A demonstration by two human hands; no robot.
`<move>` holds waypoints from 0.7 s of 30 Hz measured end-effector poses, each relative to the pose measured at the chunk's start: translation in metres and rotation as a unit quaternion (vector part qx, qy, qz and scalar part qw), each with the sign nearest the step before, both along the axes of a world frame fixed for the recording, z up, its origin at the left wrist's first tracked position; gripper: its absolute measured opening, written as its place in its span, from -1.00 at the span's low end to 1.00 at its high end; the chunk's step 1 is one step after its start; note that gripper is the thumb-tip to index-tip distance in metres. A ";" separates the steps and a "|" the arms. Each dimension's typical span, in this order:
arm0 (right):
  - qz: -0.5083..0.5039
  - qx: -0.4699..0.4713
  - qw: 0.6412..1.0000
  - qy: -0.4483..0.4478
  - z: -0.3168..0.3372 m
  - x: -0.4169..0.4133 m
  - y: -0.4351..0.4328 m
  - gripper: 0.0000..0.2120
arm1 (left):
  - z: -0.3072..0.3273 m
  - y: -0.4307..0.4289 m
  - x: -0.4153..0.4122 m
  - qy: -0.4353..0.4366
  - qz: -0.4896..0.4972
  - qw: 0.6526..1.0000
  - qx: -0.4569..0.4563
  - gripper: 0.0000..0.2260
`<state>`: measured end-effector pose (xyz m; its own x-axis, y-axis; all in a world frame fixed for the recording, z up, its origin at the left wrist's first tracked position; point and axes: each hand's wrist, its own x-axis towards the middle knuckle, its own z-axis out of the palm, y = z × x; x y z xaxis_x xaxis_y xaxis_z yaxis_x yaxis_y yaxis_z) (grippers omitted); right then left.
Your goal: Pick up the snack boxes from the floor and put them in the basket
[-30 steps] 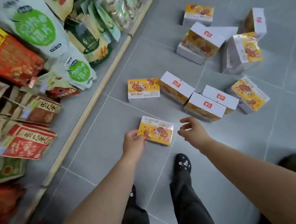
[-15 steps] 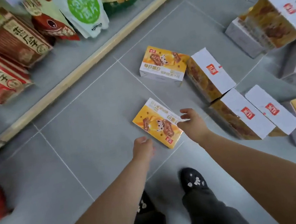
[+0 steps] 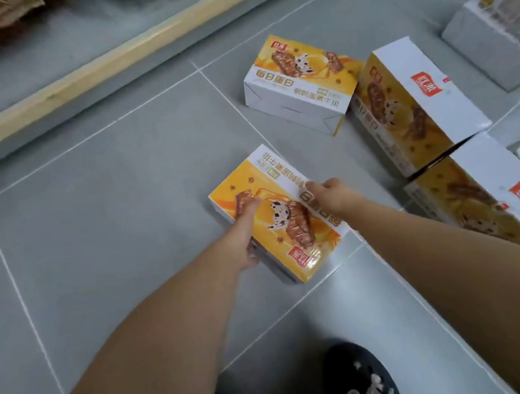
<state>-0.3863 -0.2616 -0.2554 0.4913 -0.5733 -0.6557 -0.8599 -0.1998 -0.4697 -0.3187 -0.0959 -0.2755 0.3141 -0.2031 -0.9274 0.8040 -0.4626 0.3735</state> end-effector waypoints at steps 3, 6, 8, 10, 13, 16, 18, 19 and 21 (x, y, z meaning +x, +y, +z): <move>0.004 0.027 1.000 0.014 -0.001 -0.012 0.005 -0.50 | 0.001 0.001 -0.009 0.013 0.021 0.998 -0.050 -0.51; 0.026 0.095 0.995 0.020 -0.009 -0.028 0.010 -0.52 | -0.001 0.005 0.000 -0.032 0.035 0.997 -0.062 -0.17; 0.025 0.162 0.986 0.020 -0.013 -0.038 0.007 -0.58 | 0.004 0.007 0.011 -0.083 -0.016 0.995 -0.058 -0.09; 0.008 0.202 0.979 0.017 -0.013 -0.047 0.004 -0.62 | 0.012 0.005 0.016 -0.129 -0.089 0.985 -0.070 -0.22; -0.027 0.224 0.974 0.027 -0.013 -0.059 0.012 -0.61 | 0.023 0.000 0.013 -0.225 -0.141 0.963 -0.043 -0.33; -0.047 0.167 0.985 -0.023 -0.009 -0.058 0.026 -0.49 | 0.039 -0.002 0.012 -0.323 -0.173 0.930 0.024 -0.26; -0.037 0.043 0.996 -0.071 0.002 -0.043 0.020 -0.17 | 0.048 0.001 0.021 -0.371 -0.229 0.898 0.057 -0.23; -0.026 -0.002 0.995 -0.095 0.009 -0.032 0.014 -0.06 | 0.054 0.004 0.027 -0.397 -0.267 0.876 0.069 -0.22; 0.035 -0.044 0.992 -0.109 0.028 -0.008 -0.002 0.05 | 0.066 0.012 0.040 -0.444 -0.349 0.821 0.080 -0.20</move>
<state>-0.3946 -0.2632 -0.2272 0.6566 -0.5831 -0.4784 -0.7227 -0.3049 -0.6203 -0.2786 -0.0841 -0.2093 0.7404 -0.5184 -0.4279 -0.2345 -0.7958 0.5584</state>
